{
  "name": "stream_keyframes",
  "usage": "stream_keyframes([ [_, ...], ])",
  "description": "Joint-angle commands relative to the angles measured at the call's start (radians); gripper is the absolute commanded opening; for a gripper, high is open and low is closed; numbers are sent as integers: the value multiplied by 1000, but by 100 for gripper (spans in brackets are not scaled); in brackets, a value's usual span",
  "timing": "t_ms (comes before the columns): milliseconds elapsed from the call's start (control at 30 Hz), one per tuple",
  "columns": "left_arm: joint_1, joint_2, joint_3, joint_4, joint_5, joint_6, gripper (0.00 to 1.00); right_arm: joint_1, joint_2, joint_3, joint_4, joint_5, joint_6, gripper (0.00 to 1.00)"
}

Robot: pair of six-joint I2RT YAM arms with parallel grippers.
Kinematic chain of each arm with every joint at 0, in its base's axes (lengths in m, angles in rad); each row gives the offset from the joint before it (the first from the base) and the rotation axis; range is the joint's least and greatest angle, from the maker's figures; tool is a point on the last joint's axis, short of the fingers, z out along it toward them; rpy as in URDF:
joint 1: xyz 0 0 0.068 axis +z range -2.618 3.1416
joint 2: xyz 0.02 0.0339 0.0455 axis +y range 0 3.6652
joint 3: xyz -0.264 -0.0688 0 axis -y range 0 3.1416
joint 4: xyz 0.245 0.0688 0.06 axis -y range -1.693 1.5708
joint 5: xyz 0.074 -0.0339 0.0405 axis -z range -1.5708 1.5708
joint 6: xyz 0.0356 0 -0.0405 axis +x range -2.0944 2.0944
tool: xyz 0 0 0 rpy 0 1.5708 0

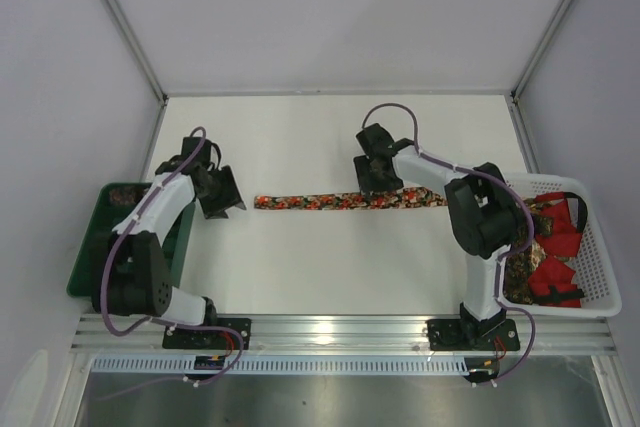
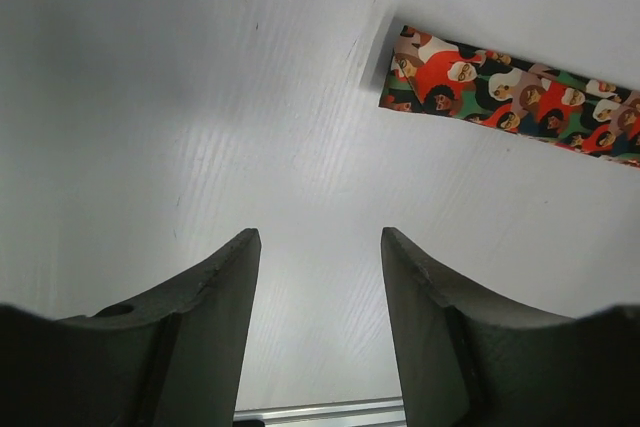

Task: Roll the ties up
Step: Roll the tie

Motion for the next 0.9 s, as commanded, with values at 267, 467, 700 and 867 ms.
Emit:
stream_keyframes([
  [267, 63, 135, 33, 170, 189, 42, 56, 219, 99, 265, 193, -356, 359, 29],
  [467, 73, 193, 32, 235, 251, 42, 55, 221, 220, 294, 319, -467, 493, 0],
  [700, 77, 274, 75, 229, 254, 48, 56, 216, 313, 357, 334, -505, 510, 0],
  [867, 79, 309, 92, 230, 240, 47, 56, 216, 318, 368, 341, -520, 519, 0],
])
